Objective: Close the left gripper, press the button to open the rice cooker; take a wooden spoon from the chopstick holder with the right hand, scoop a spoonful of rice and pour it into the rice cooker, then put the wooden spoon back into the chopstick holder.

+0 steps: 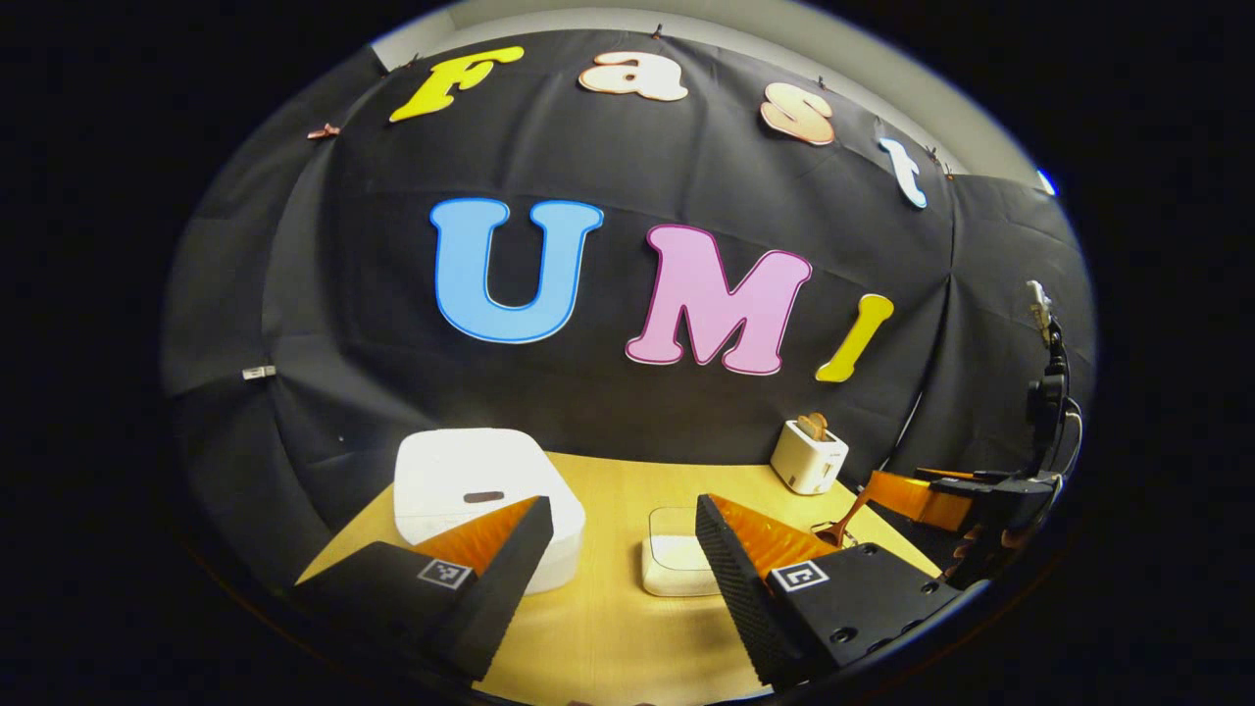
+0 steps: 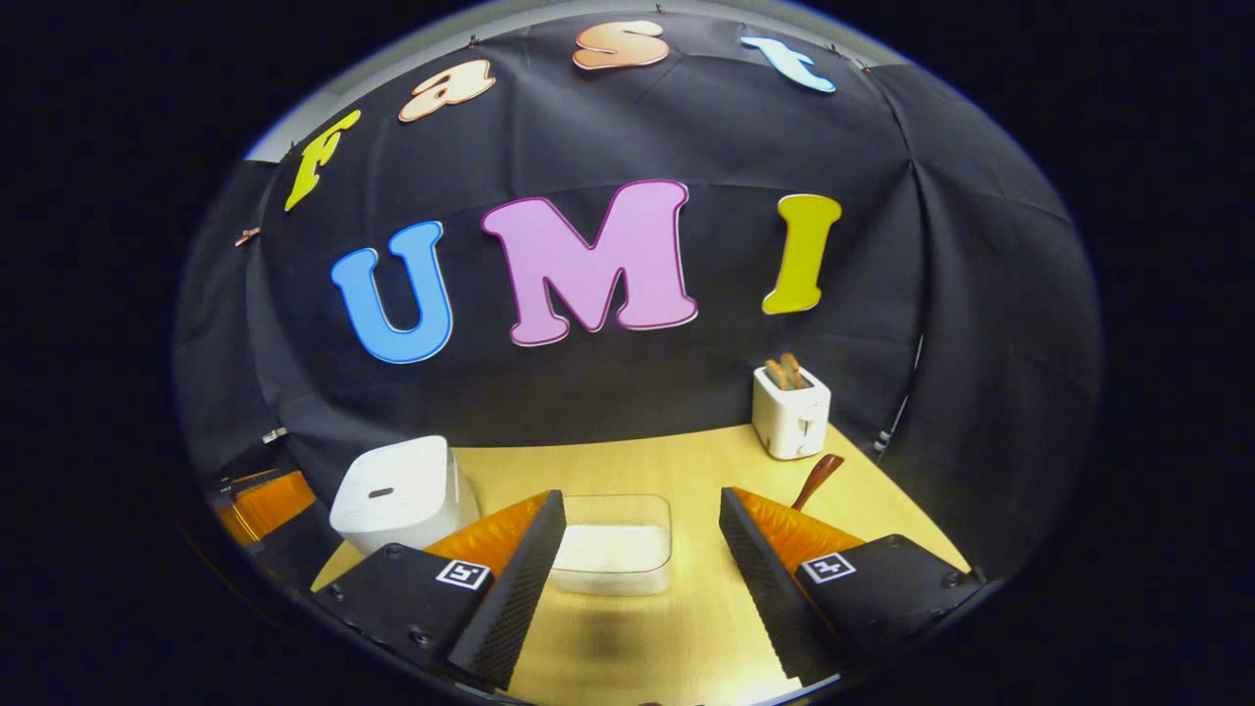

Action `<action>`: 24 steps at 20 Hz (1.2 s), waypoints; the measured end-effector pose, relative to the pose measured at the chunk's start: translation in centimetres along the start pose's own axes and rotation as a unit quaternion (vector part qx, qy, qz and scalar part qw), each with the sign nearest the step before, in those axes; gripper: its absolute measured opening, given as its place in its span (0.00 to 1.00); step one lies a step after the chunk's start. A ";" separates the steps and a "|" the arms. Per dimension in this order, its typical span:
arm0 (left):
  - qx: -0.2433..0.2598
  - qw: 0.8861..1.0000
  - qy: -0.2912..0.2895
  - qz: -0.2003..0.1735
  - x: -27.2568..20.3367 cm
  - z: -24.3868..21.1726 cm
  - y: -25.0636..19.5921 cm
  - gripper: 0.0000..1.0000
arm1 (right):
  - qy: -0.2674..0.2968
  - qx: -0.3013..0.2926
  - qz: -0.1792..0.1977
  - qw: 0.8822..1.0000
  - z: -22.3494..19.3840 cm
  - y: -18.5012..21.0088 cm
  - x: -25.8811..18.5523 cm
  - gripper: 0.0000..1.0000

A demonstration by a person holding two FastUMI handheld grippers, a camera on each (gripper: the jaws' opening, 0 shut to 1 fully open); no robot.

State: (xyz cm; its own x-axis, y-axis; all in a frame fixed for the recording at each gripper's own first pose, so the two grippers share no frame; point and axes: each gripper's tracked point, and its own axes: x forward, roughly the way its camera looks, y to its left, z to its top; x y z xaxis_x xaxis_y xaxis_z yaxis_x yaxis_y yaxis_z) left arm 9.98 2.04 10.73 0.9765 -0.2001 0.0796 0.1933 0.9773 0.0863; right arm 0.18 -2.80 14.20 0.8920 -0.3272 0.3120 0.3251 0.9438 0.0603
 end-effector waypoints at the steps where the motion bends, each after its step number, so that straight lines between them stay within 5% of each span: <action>1: 0.002 1.000 0.002 0.004 0.6 0.0 0.1 0.95 | 0.003 0.004 -0.003 1.000 -0.1 -0.4 0.2 0.98; 11: 0.016 0.999 -0.012 0.033 5.9 3.0 4.2 0.92 | 0.015 0.023 -0.038 0.999 -1.2 -4.5 1.1 0.98; 16: 0.028 0.998 0.006 0.056 9.3 3.2 8.1 0.53 | 0.031 0.036 -0.053 0.997 -2.6 -5.2 1.0 0.98; 17: 0.032 0.998 0.018 0.060 10.2 2.8 8.8 0.57 | 0.033 0.035 -0.056 0.997 -2.8 -5.4 0.8 0.98; 20: 0.036 0.994 0.045 0.094 12.5 1.5 11.8 0.19 | 0.034 0.036 -0.070 0.996 -3.0 -6.0 0.3 0.98; 22: 0.026 0.992 0.076 0.096 14.1 -0.1 13.4 0.05 | 0.032 0.038 -0.083 0.995 -3.0 -6.7 -0.1 0.98; 24: 0.011 0.988 0.115 0.105 15.1 -2.3 14.8 0.05 | 0.034 0.041 -0.098 0.994 -3.2 -7.6 -0.6 0.98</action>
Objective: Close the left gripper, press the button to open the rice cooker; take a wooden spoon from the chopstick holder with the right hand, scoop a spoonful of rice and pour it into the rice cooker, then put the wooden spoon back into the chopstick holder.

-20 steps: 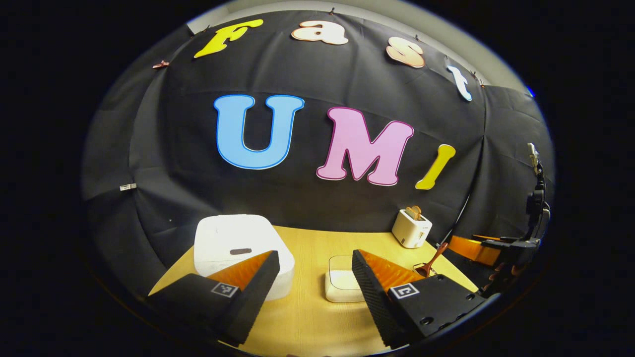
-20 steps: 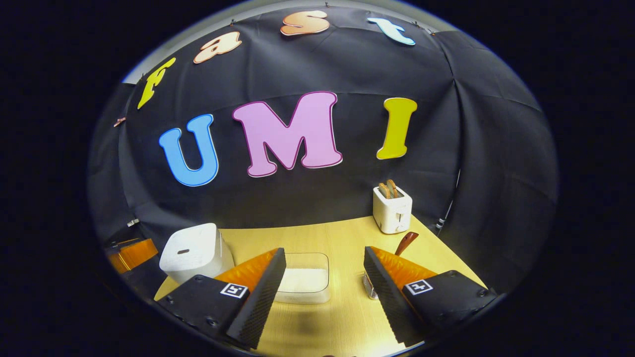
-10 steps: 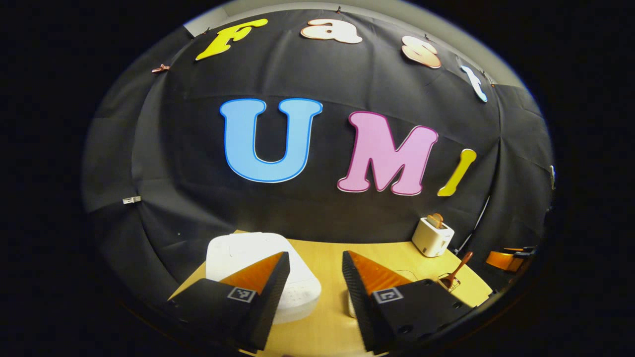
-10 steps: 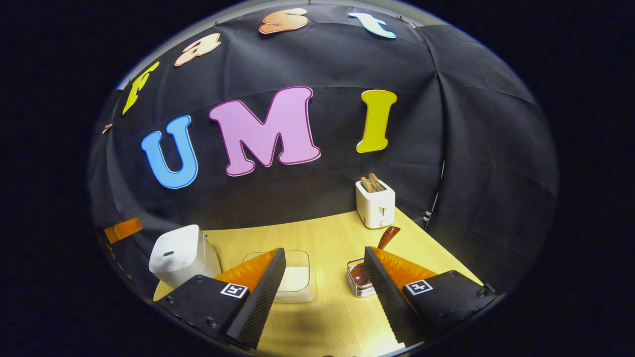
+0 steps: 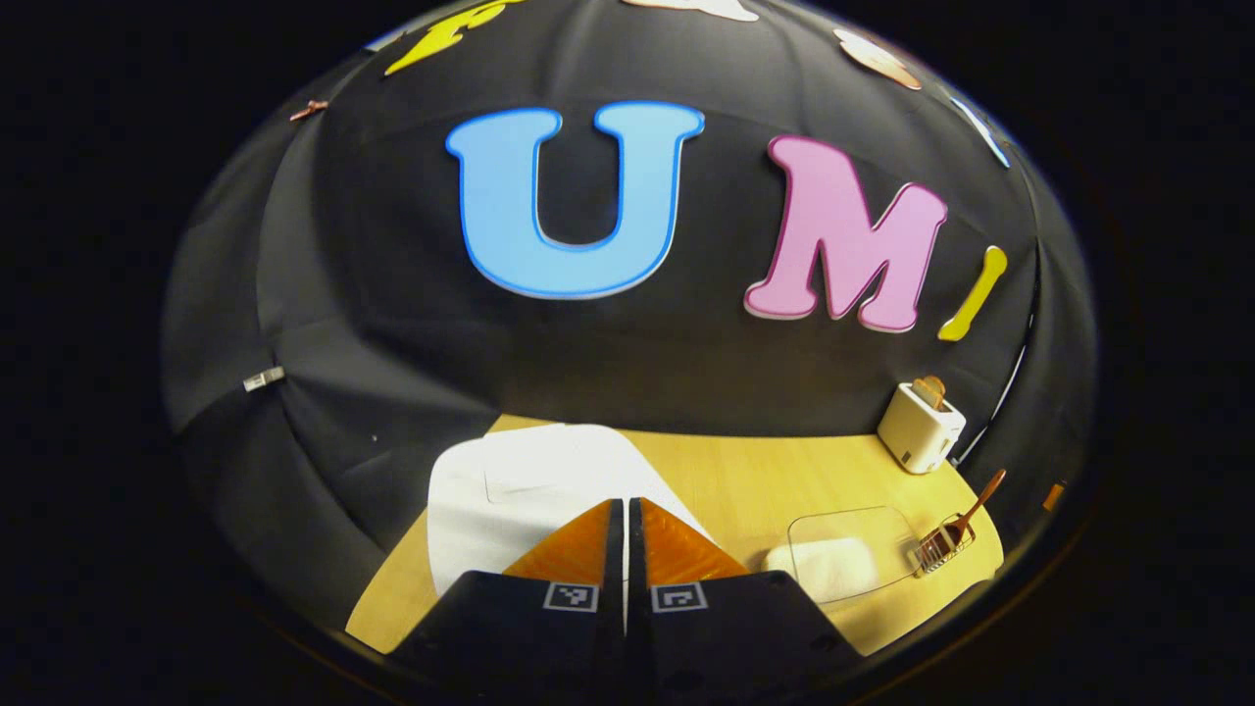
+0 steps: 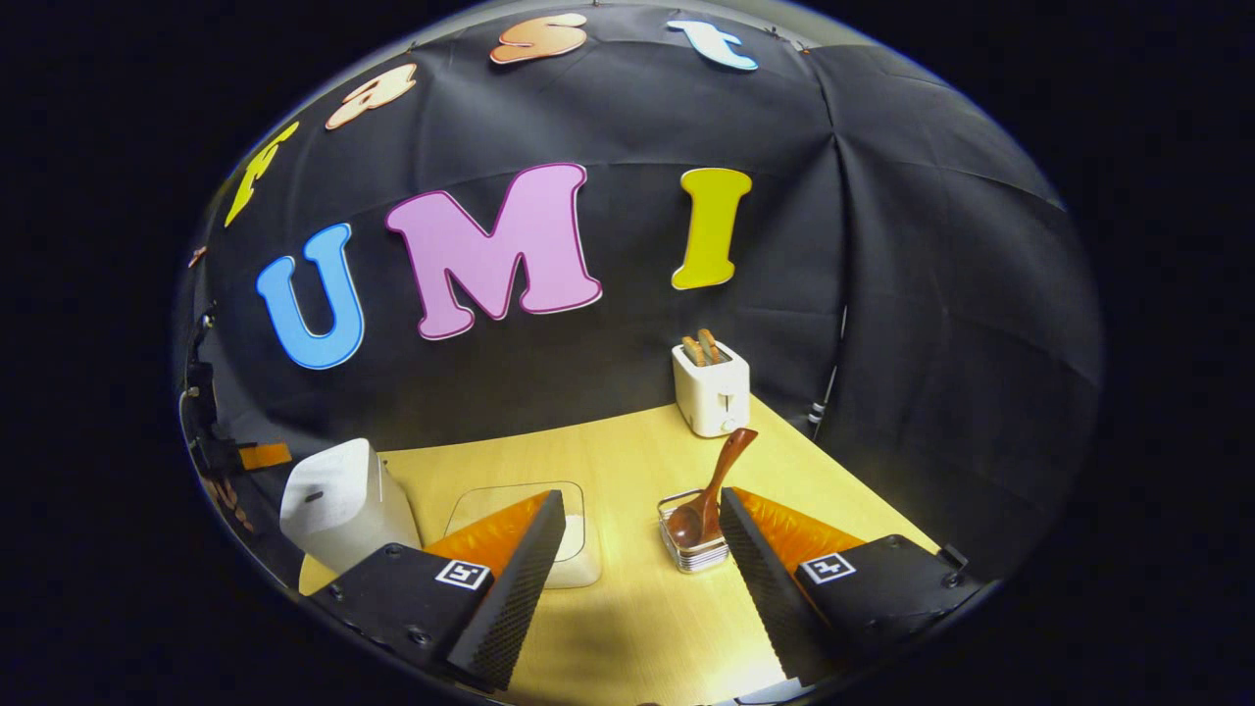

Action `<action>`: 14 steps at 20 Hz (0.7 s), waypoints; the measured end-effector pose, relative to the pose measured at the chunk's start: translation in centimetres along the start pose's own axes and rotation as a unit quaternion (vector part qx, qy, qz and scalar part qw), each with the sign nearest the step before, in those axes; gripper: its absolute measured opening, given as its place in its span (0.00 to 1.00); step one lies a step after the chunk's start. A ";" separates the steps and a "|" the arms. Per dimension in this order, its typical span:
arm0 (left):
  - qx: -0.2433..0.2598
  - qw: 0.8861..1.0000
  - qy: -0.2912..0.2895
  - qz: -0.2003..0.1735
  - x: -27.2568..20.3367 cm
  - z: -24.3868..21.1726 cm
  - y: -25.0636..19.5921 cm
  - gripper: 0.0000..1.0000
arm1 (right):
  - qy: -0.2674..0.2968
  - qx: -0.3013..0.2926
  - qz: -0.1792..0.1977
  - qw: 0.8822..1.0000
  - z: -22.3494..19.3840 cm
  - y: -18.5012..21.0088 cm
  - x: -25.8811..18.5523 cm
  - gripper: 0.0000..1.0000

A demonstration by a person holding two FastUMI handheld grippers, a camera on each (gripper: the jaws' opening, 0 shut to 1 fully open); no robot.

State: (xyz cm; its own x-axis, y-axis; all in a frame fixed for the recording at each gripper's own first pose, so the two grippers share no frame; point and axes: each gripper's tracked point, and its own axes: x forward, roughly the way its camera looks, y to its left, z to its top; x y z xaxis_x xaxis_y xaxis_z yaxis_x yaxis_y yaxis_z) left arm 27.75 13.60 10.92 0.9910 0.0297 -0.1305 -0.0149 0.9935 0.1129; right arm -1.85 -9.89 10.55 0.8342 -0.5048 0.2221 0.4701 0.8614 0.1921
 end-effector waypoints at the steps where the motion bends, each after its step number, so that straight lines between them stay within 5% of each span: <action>1: -0.007 1.000 0.018 0.009 0.9 -0.9 0.5 0.05 | 0.003 0.003 -0.006 1.000 -0.3 -0.3 -0.1 0.98; 9: -0.053 0.994 0.099 0.016 3.4 -5.5 1.4 0.05 | 0.011 0.020 -0.032 0.999 -0.3 -1.6 -0.7 0.98; 14: -0.047 0.994 0.099 0.017 3.4 -6.0 1.6 0.06 | 0.009 0.028 -0.039 0.999 -0.2 -2.1 -1.2 0.98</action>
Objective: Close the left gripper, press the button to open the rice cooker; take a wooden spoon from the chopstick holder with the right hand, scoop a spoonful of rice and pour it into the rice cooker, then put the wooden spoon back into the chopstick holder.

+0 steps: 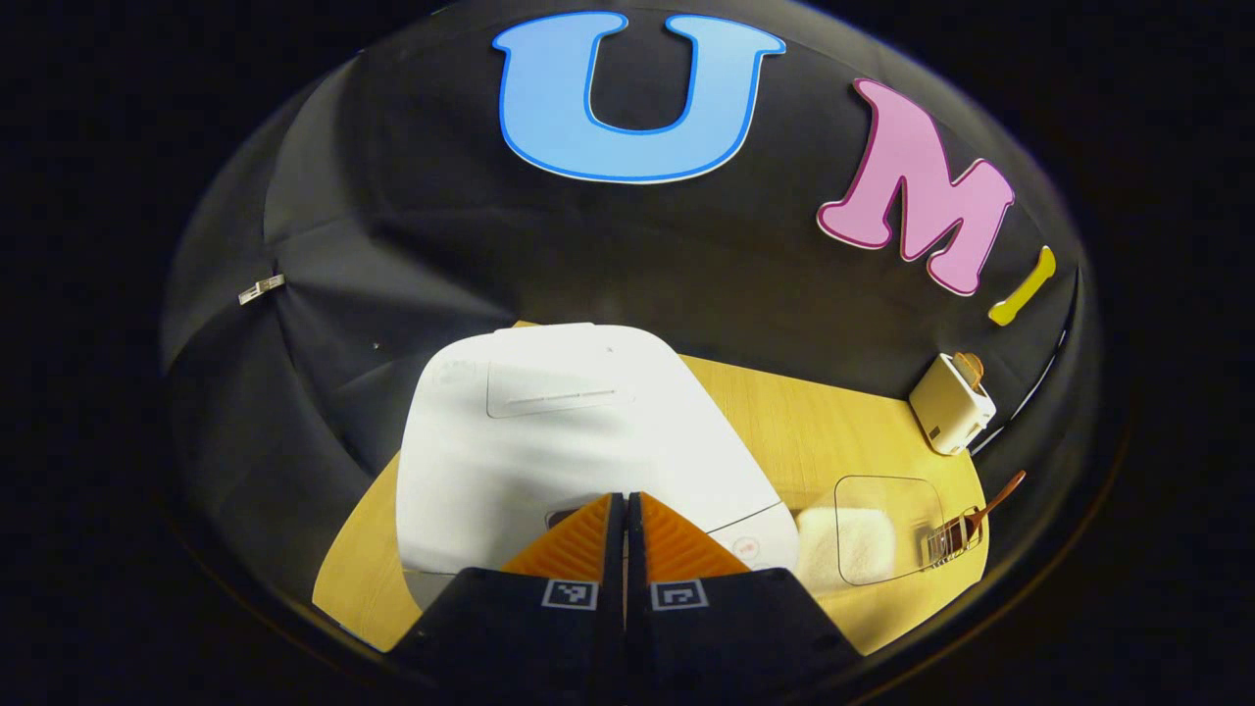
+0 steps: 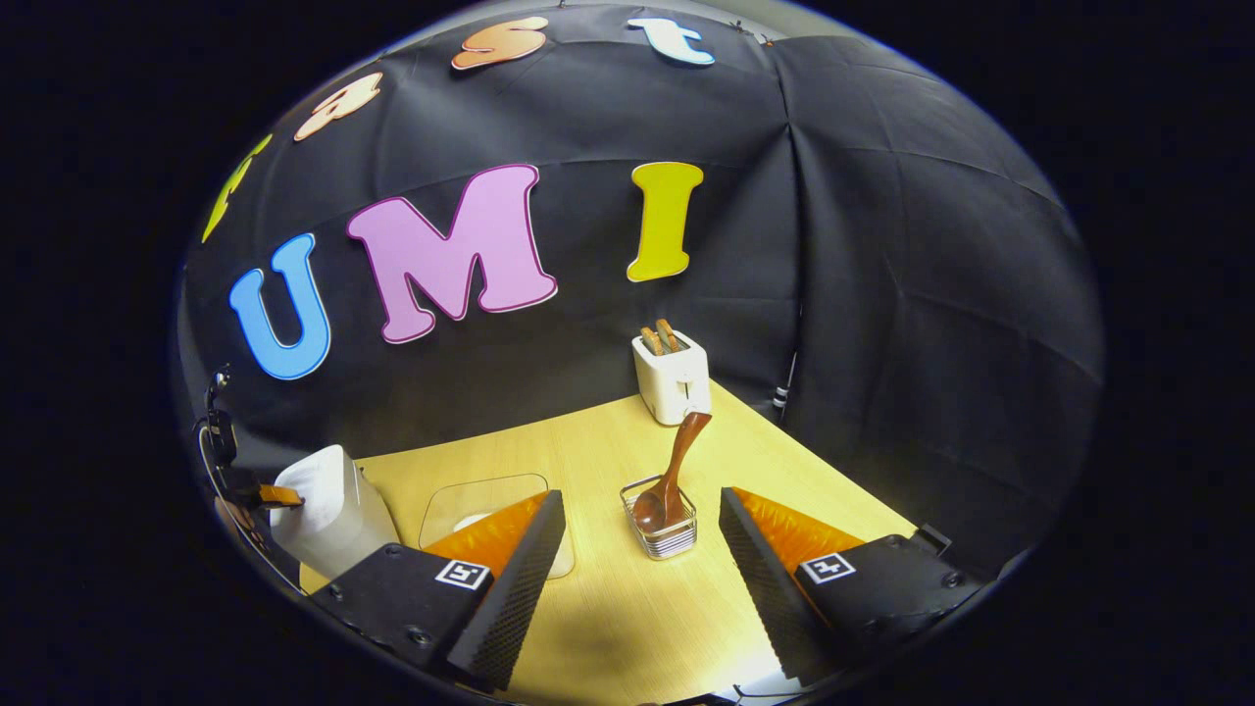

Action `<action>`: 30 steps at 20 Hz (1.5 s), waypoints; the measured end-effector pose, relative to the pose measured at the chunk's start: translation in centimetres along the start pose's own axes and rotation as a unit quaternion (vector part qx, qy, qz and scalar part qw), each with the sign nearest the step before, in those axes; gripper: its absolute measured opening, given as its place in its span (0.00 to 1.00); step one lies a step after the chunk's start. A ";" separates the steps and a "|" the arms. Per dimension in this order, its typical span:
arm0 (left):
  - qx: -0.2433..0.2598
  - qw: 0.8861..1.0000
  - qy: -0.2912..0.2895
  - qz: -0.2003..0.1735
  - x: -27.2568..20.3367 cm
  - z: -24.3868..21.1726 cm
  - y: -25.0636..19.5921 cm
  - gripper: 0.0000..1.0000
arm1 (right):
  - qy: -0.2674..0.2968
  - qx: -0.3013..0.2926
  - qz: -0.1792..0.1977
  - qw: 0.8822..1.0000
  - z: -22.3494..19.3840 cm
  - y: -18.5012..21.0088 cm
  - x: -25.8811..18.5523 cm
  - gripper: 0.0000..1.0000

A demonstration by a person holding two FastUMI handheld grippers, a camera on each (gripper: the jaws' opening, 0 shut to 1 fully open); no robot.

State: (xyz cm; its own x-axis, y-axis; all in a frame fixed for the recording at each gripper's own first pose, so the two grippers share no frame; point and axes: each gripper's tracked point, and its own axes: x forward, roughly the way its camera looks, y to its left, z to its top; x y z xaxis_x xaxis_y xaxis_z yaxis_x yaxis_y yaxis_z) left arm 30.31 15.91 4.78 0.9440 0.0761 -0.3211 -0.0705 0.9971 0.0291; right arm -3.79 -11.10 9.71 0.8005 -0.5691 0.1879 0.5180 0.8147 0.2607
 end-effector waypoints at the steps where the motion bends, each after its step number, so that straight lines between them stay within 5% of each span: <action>1: 0.002 1.000 0.000 -0.001 0.1 0.1 0.0 0.06 | 0.000 0.003 -0.001 1.000 0.0 0.0 0.0 0.98; 11: -0.020 0.999 0.034 -0.026 0.3 0.2 0.0 0.06 | -0.009 -0.007 0.013 1.000 0.1 2.9 -1.4 0.98; 17: 0.055 0.989 -0.130 -0.030 -5.3 7.7 -0.3 0.06 | -0.019 -0.020 0.019 0.999 0.5 5.1 -2.6 0.98; 20: 0.040 0.985 -0.153 -0.076 -8.7 8.5 -2.3 0.05 | -0.033 -0.021 0.018 0.999 1.4 5.9 -3.0 0.99; 25: 0.002 0.977 -0.168 -0.131 -12.7 4.6 -3.8 0.05 | -0.044 -0.019 0.011 0.999 2.2 5.2 -2.2 0.98; 30: 0.062 0.977 -0.142 -0.149 -15.0 -2.1 -7.0 0.05 | -0.024 -0.020 0.026 0.999 2.4 4.0 1.7 0.98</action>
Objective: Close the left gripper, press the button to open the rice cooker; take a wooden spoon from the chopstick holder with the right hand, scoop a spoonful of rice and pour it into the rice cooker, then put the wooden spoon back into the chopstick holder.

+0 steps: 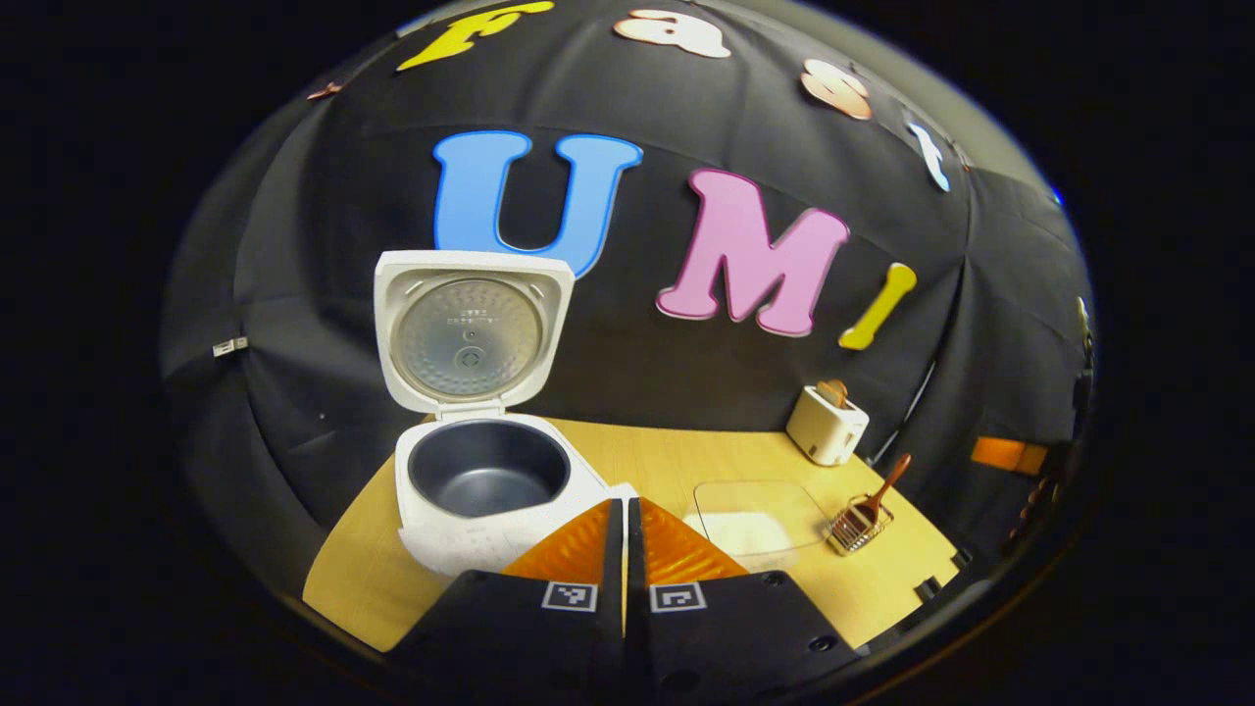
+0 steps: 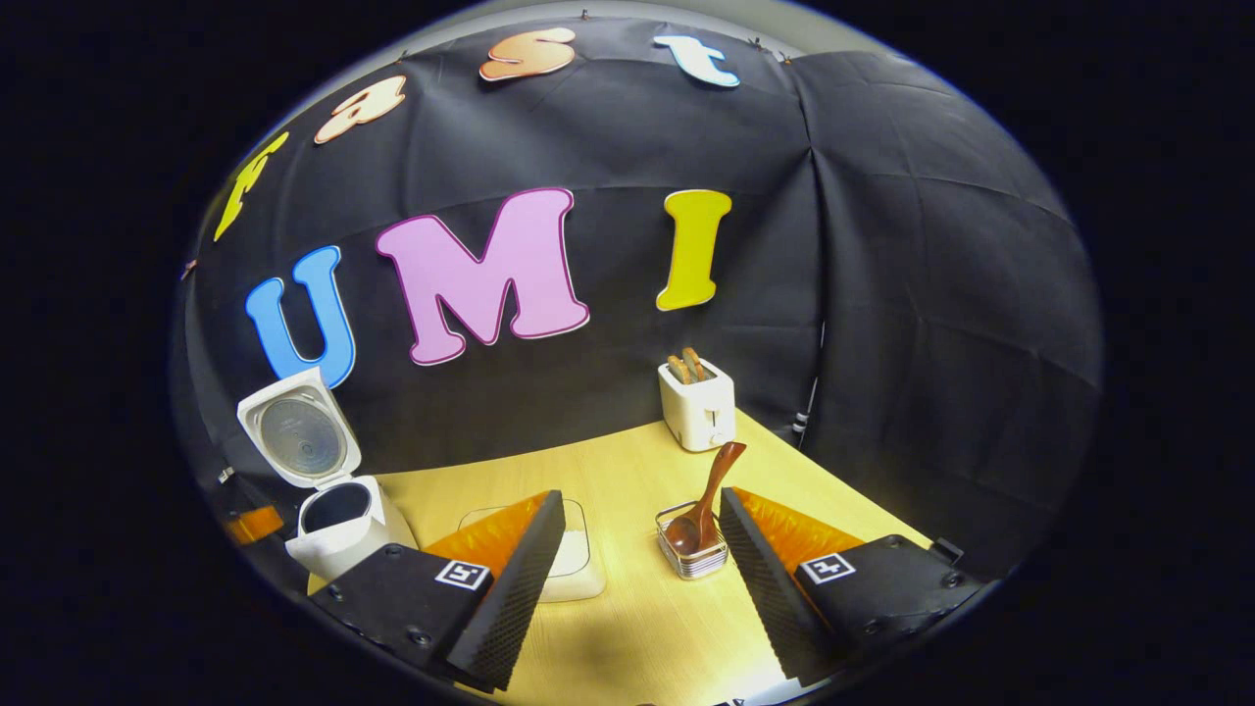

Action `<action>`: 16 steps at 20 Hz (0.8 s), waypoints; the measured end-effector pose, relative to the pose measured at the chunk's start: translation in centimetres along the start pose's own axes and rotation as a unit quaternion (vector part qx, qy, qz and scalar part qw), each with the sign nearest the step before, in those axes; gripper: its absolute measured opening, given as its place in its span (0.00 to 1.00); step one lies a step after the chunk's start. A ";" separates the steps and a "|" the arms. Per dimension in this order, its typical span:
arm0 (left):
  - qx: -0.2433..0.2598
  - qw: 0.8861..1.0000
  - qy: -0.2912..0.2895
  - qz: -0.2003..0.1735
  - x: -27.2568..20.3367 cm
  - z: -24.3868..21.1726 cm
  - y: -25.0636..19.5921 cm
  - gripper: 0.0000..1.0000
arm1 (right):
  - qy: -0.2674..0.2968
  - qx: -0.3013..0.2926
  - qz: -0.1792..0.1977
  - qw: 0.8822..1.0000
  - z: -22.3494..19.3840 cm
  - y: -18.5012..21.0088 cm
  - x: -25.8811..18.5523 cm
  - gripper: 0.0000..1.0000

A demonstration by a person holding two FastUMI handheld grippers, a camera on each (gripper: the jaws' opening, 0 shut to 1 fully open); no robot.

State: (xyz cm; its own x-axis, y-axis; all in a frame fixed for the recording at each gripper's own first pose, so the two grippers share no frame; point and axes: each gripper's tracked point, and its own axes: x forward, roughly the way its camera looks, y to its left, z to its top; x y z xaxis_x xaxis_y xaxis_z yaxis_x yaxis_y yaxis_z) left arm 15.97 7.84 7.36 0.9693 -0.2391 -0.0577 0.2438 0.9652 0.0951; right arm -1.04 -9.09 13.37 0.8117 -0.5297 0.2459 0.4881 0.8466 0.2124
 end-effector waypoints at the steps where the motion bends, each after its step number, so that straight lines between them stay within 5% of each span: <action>1: -0.005 1.000 0.001 -0.006 0.0 -0.2 -1.4 0.05 | 0.005 -0.005 0.005 1.000 0.0 -0.4 0.8 0.99; 9: -0.052 0.998 -0.002 -0.018 0.6 1.1 -7.3 0.08 | 0.083 -0.020 0.037 0.996 -3.5 -3.9 8.4 0.99; 14: -0.035 0.999 0.006 0.006 1.3 1.3 -8.5 0.26 | 0.137 0.018 0.031 0.990 -6.8 -7.1 14.0 0.99; 16: -0.030 0.999 0.011 0.011 1.5 1.4 -9.4 0.24 | 0.161 0.042 0.038 0.985 -8.1 -7.7 15.9 0.99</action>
State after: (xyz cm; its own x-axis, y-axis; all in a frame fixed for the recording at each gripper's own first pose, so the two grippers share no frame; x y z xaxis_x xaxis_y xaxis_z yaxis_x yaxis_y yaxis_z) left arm 15.22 -1.75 7.73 0.9732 -0.2166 -0.0775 0.2199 0.9748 0.0363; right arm 10.70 -23.59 7.96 0.9110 -0.4099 -0.0451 0.4050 0.8686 0.2857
